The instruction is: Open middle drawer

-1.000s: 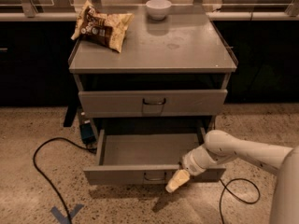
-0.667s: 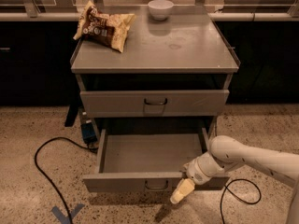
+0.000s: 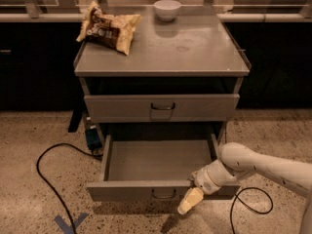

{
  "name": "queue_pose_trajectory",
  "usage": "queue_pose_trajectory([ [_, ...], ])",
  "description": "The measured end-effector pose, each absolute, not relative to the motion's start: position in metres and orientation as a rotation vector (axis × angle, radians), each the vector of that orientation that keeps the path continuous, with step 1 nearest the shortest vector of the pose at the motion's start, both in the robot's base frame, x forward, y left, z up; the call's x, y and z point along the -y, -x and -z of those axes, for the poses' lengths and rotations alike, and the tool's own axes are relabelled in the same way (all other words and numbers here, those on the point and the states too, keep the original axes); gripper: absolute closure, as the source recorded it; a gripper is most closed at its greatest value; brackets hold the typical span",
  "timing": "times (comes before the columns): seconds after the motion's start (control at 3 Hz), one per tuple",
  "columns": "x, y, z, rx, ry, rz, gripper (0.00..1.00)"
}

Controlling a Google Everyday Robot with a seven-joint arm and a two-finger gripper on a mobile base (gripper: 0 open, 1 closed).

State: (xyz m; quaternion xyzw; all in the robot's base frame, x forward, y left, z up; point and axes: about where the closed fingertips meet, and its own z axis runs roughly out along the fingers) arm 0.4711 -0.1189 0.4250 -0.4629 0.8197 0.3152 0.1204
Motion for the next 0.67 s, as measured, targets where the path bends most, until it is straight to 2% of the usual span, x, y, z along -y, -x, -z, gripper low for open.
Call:
queue_pose_trajectory([
  [0.67, 0.1221, -0.4654, -0.4302, -2.398, 1.321, -0.968, 0.00],
])
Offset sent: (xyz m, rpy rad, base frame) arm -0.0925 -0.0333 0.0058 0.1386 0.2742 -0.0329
